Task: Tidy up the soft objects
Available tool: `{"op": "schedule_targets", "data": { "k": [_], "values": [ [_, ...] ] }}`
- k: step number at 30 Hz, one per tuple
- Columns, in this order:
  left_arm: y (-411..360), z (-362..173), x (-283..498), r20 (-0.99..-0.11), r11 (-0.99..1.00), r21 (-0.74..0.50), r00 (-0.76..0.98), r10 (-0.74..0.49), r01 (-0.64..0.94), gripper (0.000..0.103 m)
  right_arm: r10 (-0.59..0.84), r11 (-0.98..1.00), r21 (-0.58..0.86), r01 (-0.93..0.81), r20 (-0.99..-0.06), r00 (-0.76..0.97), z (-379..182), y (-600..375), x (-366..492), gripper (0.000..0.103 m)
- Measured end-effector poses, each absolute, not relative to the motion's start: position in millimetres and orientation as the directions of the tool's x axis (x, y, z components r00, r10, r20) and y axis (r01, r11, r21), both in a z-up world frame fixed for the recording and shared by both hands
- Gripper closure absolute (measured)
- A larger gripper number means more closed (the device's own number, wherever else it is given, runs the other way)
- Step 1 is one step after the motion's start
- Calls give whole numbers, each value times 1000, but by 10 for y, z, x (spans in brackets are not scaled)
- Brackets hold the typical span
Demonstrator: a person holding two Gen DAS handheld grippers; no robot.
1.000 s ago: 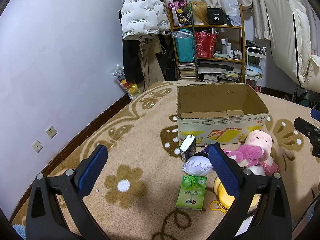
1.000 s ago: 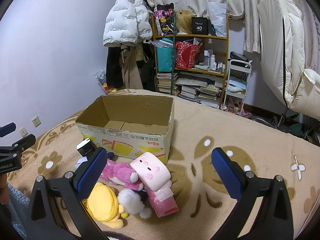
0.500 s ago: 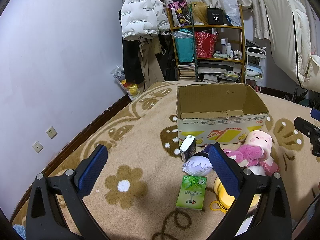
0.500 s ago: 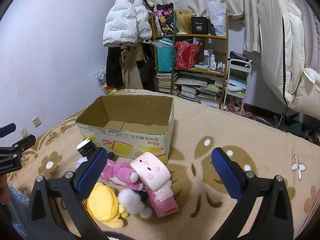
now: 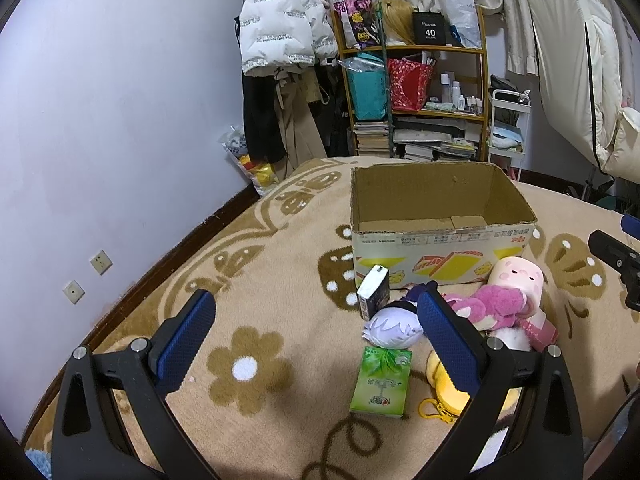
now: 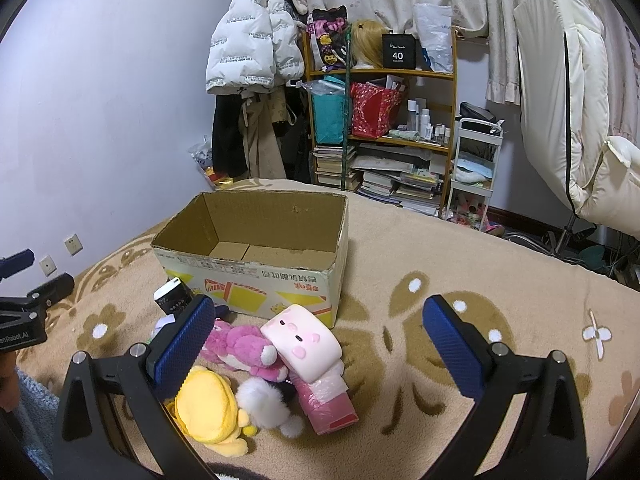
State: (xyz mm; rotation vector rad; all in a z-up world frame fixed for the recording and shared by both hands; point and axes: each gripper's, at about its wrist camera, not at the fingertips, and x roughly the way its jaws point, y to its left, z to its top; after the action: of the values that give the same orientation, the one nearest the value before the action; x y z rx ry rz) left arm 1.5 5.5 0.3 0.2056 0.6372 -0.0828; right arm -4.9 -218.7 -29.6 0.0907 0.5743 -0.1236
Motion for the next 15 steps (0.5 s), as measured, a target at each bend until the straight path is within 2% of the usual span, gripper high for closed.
{"op": "schedule_targets", "data": {
  "k": [15],
  "values": [
    [2,-239,332,-718,976,150,696,-2,158,3,-67,983,103,154,-574,816,-423,-2125,155,0]
  ]
}}
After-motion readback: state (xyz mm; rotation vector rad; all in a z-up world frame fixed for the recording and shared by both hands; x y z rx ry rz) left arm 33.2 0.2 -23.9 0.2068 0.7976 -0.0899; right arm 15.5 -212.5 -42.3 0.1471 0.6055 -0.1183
